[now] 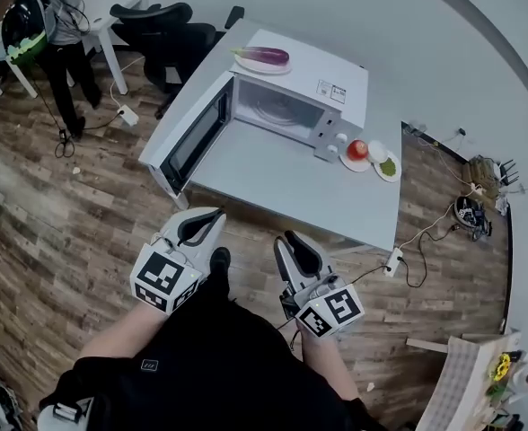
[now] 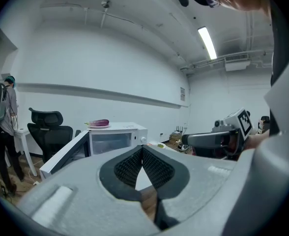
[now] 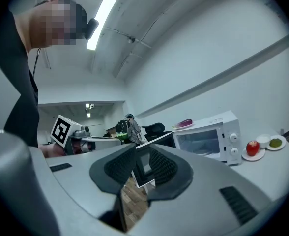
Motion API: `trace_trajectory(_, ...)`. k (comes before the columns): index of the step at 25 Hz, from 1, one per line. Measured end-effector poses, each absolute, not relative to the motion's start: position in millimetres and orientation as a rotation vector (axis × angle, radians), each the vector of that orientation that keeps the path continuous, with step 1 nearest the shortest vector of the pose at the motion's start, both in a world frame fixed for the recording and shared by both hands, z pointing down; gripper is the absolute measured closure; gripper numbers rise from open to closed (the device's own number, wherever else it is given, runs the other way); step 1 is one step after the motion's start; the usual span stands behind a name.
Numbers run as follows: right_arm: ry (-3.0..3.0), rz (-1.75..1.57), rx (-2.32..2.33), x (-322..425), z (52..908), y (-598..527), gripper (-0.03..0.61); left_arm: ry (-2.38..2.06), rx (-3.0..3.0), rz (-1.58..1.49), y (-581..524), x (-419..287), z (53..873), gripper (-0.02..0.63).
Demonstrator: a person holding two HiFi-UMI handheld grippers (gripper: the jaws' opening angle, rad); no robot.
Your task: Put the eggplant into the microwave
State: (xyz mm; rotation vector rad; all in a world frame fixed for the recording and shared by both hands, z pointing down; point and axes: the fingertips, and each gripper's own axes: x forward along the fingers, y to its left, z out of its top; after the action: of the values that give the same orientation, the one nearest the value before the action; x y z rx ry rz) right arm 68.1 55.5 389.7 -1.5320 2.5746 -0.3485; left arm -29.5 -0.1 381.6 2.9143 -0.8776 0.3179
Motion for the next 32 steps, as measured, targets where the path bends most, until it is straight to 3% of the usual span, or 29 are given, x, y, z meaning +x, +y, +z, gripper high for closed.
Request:
trace_trajectory(14,2.661,-0.295,-1.613,91.1,382.4,-108.1,0.495,-0.805,2.936,0.213,-151.0,6.2,365.6,0.604)
trace_trajectory(32,2.926,-0.185,-1.479,131.1,379.5,-241.5,0.459,-1.007,2.858,0.254,-246.3,41.6,361.3,0.604)
